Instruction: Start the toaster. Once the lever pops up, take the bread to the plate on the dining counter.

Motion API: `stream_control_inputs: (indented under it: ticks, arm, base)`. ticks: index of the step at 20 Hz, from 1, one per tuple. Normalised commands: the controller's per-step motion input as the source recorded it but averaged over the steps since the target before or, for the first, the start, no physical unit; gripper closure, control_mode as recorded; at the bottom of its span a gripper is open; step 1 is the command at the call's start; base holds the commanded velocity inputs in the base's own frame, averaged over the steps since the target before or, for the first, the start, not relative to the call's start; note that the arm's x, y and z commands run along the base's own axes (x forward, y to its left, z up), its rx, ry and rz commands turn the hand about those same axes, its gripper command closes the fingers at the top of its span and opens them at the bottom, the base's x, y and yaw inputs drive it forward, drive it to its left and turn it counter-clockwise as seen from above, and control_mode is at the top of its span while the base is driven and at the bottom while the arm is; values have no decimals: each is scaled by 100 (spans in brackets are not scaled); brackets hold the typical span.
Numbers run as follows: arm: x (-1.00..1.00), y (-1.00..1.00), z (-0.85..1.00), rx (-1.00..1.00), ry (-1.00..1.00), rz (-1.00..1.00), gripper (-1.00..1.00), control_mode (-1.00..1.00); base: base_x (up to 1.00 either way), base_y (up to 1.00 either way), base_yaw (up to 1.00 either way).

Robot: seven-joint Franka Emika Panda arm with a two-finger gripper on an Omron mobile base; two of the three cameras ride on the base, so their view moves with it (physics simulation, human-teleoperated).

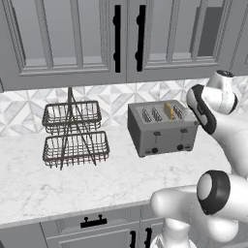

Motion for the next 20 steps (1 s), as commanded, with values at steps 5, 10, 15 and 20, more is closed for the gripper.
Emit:
stream_control_inputs:
  ticks: [5, 10, 15, 20]
  arm:
    - [39, -11, -38, 0, -3, 2, 100, -100]
    - [31, 0, -42, 0, -8, 1, 100, -100]
    - [42, 0, -26, 0, -2, 0, 100, -100]
    - [40, 0, -14, 1, 0, 0, 100, -100]
  base:
    - [0, 0, 0]
    - [0, 0, 0]
    - [0, 0, 0]
    - [0, 0, 0]
